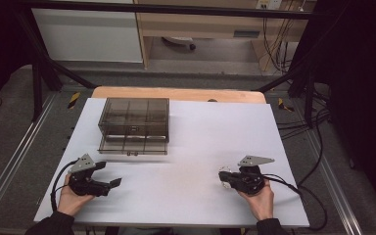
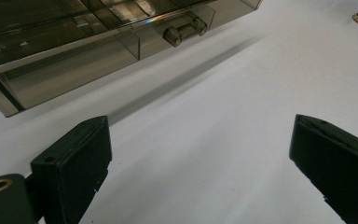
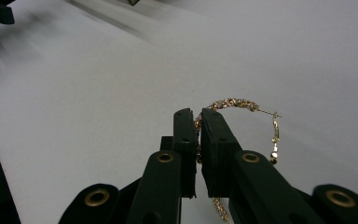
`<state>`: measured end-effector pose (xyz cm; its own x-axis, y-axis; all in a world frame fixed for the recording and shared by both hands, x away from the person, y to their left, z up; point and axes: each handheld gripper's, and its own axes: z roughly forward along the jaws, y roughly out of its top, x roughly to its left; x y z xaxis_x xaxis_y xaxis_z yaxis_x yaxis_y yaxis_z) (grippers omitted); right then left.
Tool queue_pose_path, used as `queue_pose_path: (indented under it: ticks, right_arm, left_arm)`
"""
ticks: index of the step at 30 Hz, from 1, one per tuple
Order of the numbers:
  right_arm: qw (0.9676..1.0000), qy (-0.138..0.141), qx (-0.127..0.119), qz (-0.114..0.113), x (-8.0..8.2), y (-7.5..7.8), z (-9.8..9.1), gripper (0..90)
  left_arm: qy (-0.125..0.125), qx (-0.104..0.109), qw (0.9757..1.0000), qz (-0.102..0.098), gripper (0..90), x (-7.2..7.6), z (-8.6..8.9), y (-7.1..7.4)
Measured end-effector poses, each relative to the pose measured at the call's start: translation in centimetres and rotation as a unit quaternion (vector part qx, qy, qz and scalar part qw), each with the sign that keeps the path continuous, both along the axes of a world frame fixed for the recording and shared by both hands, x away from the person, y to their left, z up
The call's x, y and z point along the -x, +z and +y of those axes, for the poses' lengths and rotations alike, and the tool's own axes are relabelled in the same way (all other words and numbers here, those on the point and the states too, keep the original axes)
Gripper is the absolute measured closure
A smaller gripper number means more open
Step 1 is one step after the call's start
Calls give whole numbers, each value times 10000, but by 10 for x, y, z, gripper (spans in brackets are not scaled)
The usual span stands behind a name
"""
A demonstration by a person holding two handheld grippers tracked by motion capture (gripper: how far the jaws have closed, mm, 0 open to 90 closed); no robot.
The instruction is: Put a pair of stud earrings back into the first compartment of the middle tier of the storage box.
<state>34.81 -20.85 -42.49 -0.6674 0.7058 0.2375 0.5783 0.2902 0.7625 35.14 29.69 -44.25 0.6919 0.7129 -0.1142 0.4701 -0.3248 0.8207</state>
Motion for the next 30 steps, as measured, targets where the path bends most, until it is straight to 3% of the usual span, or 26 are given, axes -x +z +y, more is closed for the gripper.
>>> queue_pose_path:
  ticks: [14, 30]
  right_arm:
    - [9996, 87, -85, -248, -8, 16, 29, 849]
    - [9982, -81, -201, -566, -22, 32, 72, 850]
  left_arm:
    - [-8, -17, 10000, 1, 52, 0, 0, 0]
    - [-5, -25, 10000, -2, 52, 0, 0, 0]
